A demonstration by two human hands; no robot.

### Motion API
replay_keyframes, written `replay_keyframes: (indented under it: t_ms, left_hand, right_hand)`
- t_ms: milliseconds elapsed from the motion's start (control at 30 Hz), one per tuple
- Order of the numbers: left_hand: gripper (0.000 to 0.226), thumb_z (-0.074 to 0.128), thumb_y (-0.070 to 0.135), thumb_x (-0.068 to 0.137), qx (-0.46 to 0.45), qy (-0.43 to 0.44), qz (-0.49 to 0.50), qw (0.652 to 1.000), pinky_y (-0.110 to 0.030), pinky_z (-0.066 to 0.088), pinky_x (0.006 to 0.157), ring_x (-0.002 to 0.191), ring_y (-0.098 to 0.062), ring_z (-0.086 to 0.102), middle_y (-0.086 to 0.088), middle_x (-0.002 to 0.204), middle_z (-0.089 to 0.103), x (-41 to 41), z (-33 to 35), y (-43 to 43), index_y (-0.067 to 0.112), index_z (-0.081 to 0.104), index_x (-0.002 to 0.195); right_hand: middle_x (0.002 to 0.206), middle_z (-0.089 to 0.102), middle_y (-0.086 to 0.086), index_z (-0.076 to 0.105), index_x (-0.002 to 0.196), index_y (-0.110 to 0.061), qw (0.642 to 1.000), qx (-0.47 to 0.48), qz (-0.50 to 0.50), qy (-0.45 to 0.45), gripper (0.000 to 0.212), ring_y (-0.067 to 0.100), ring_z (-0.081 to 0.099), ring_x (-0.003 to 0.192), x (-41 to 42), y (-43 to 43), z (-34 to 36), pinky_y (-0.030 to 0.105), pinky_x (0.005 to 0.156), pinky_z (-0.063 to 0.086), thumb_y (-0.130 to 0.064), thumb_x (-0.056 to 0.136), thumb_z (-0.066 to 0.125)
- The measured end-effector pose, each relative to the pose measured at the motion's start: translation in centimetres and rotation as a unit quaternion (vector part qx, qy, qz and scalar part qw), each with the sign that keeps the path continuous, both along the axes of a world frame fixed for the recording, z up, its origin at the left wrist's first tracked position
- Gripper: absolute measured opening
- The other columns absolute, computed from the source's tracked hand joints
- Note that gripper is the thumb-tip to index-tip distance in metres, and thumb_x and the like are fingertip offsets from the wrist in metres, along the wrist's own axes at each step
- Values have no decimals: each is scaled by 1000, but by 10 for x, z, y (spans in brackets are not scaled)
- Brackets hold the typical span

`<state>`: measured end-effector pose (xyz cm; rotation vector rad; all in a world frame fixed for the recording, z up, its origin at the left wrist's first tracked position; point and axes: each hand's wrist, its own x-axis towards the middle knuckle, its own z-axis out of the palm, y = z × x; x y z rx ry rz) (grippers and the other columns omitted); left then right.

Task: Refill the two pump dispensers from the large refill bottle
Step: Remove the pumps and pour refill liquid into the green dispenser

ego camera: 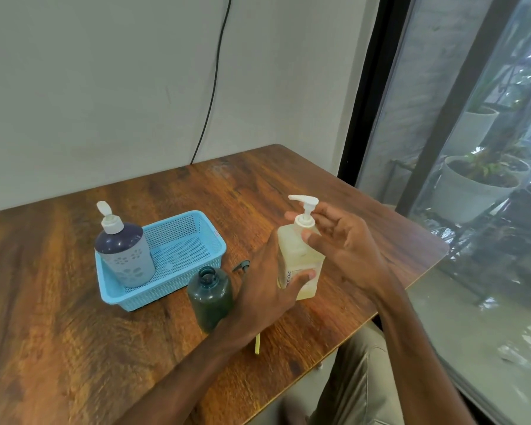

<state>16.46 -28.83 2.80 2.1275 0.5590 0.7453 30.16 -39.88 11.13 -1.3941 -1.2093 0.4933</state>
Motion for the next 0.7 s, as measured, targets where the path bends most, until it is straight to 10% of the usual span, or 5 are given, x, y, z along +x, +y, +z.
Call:
replay_keyframes:
  t_ms: [200, 533, 700]
  left_hand:
    - [88, 69, 69, 88, 14, 16, 9, 1000, -20, 52, 96, 133, -3, 49, 20, 149, 46, 1, -2, 0, 48, 18, 157]
    - [81, 71, 63, 89, 10, 12, 4, 1000, -19, 53, 93, 128, -3, 50, 24, 139, 45, 2, -5, 0, 51, 20, 151]
    - [88, 67, 67, 90, 17, 17, 12, 1000, -5, 35, 89, 129, 7, 37, 26, 147, 39, 3, -3, -2, 48, 14, 157]
  right_hand:
    - [96, 75, -11, 74, 108, -21, 976, 49, -198, -70, 46, 8, 72, 88, -9, 11, 3, 22, 72, 58, -33, 69, 95]
    - [131, 72, 0, 57, 138, -10, 1000, -2, 7, 2, 46, 17, 68, 123, 4, -3, 5, 40, 97, 59, -3, 95, 70]
    - [103, 76, -7, 71, 113, -19, 986, 26, -157, -50, 47, 11, 74, 94, -12, 8, 0, 35, 80, 64, -29, 73, 93]
